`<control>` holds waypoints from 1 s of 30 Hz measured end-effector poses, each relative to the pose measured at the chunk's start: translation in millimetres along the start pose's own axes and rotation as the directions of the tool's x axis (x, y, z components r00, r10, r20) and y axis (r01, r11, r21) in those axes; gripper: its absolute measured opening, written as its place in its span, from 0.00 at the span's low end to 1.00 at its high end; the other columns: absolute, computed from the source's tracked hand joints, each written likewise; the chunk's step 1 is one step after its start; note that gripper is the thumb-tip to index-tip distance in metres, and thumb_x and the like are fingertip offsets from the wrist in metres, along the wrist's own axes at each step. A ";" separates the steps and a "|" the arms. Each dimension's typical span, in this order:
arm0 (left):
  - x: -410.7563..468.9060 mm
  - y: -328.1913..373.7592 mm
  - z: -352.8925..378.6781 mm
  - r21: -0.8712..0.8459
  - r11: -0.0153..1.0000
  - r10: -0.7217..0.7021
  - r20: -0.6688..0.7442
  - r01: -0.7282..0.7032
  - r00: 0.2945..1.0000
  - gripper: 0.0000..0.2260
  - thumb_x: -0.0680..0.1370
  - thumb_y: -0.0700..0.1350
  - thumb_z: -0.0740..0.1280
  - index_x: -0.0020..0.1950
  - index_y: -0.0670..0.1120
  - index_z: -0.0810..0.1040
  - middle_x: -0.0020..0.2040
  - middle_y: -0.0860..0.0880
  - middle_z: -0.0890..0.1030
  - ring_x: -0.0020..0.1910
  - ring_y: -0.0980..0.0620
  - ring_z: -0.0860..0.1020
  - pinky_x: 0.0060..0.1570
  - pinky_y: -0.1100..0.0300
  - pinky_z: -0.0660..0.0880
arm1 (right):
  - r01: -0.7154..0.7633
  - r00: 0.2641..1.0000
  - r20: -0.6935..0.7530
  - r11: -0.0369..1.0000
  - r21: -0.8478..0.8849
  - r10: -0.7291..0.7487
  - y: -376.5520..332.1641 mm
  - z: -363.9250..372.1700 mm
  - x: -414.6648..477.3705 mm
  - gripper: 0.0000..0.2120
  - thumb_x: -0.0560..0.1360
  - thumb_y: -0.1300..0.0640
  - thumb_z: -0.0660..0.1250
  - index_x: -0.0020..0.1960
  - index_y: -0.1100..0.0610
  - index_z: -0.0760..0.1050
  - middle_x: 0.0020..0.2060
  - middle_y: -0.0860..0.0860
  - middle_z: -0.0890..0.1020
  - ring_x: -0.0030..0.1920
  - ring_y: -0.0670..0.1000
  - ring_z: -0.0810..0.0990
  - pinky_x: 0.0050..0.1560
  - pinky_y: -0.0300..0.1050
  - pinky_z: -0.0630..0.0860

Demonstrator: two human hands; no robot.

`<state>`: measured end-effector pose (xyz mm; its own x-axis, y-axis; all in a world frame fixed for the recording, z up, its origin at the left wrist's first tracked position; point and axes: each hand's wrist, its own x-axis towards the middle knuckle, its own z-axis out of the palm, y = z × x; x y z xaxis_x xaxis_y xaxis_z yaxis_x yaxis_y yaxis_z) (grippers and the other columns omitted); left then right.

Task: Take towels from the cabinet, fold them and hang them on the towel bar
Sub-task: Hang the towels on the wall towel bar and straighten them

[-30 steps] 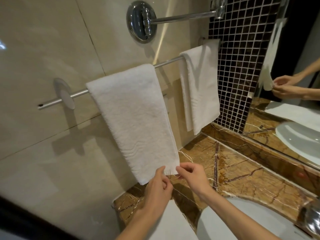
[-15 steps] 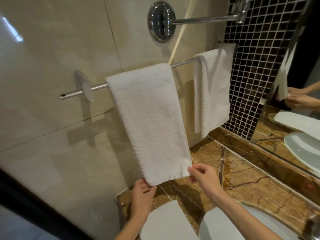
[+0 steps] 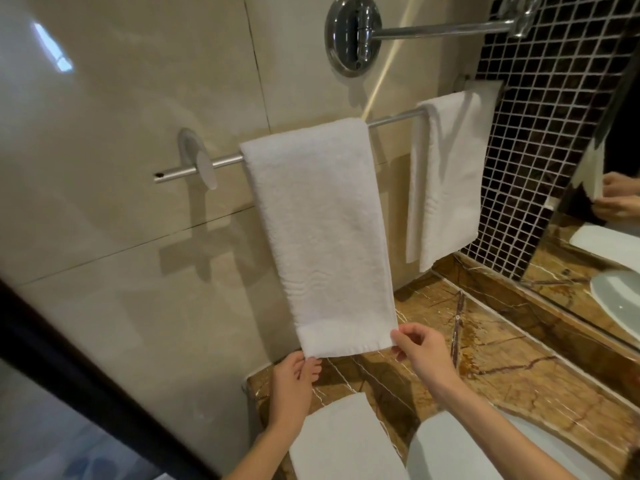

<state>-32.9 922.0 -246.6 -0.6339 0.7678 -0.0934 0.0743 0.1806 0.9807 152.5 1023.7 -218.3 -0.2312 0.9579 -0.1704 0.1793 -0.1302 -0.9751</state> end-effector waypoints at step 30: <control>7.4 9.9 -11.2 0.005 0.997 -0.079 0.053 0.079 0.995 0.10 0.80 0.38 0.62 0.39 0.46 0.74 0.42 0.44 0.82 0.39 0.55 0.83 0.37 0.59 0.79 | 0.013 0.998 -0.058 0.989 -0.149 -0.021 -11.0 12.6 -4.8 0.04 0.78 0.61 0.65 0.49 0.55 0.79 0.44 0.52 0.83 0.44 0.51 0.81 0.39 0.36 0.75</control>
<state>-45.5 922.5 -235.6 -0.5958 0.7827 -0.1801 0.0276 0.2441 0.9694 139.6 1017.2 -208.5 -0.1789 0.9737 -0.1410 0.3167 -0.0787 -0.9453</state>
